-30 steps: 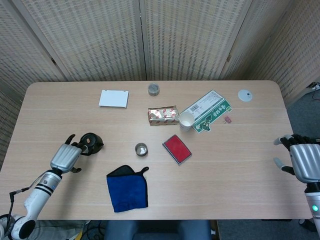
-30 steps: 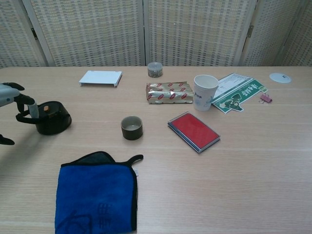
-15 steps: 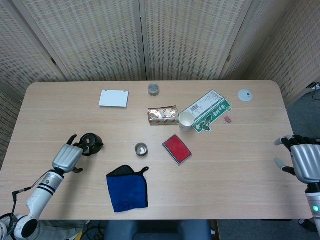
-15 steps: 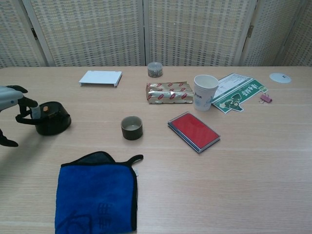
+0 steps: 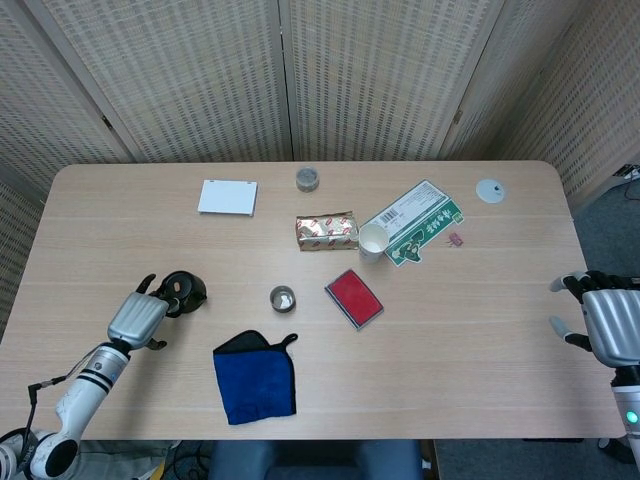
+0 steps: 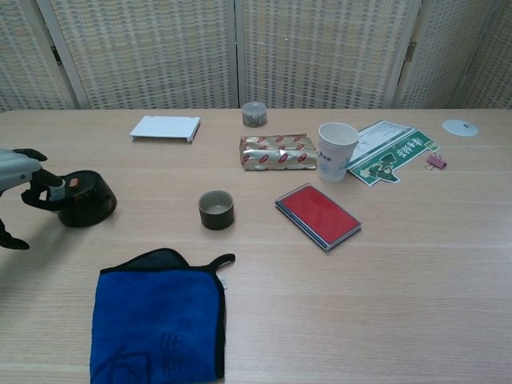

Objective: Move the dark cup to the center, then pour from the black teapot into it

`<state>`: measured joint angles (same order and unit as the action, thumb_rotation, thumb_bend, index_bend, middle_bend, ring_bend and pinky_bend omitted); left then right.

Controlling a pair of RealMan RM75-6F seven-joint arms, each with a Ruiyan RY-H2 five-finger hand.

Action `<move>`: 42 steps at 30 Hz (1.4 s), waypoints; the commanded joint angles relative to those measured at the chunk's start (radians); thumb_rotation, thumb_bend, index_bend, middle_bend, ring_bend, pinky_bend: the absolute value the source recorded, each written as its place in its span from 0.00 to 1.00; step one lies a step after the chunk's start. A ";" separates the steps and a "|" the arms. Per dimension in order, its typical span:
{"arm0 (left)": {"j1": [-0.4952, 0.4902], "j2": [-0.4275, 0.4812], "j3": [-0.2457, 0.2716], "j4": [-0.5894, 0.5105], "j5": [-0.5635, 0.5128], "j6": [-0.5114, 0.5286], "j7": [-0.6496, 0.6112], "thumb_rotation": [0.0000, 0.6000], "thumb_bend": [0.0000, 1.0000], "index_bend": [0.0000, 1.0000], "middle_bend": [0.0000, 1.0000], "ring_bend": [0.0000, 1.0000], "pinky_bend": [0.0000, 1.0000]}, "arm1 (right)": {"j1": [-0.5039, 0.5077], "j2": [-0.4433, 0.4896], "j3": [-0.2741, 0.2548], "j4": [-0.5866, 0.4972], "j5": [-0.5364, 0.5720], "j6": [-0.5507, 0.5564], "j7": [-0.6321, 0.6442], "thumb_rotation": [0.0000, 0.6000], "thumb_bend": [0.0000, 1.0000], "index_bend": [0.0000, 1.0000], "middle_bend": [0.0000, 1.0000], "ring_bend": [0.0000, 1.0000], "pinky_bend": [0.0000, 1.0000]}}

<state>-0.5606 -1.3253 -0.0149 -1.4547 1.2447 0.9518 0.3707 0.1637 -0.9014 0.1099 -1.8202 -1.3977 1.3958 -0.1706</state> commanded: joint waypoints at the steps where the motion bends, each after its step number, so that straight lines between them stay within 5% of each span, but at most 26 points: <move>1: 0.000 -0.001 0.002 0.000 -0.002 -0.002 0.001 1.00 0.09 0.45 0.40 0.39 0.00 | 0.000 -0.001 0.000 0.000 0.000 0.000 0.000 1.00 0.19 0.44 0.40 0.32 0.38; 16: 0.000 -0.012 0.019 0.007 -0.003 -0.027 0.002 1.00 0.09 0.50 0.45 0.43 0.00 | -0.003 -0.001 -0.001 -0.007 0.003 0.002 -0.007 1.00 0.19 0.44 0.40 0.32 0.38; 32: -0.013 -0.015 -0.021 0.051 0.028 -0.020 -0.122 1.00 0.09 0.82 0.84 0.73 0.00 | -0.006 0.003 0.007 -0.015 0.015 0.011 -0.012 1.00 0.19 0.44 0.40 0.32 0.38; 35: -0.019 -0.014 -0.036 0.067 0.033 -0.025 -0.173 0.90 0.09 0.85 0.87 0.76 0.00 | -0.005 0.000 0.009 -0.014 0.015 0.011 -0.010 1.00 0.19 0.44 0.40 0.32 0.38; 39: -0.026 -0.019 -0.057 0.095 0.029 -0.036 -0.247 0.58 0.09 0.88 0.90 0.78 0.00 | -0.004 -0.003 0.010 -0.010 0.020 0.008 -0.007 1.00 0.19 0.44 0.40 0.32 0.38; 42: -0.026 -0.027 -0.076 0.118 0.021 -0.038 -0.310 0.46 0.09 0.90 0.93 0.80 0.00 | -0.005 -0.004 0.010 -0.008 0.020 0.008 -0.005 1.00 0.19 0.44 0.40 0.32 0.37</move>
<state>-0.5841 -1.3461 -0.0742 -1.3564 1.2713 0.9182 0.0991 0.1588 -0.9053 0.1198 -1.8277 -1.3773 1.4042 -0.1757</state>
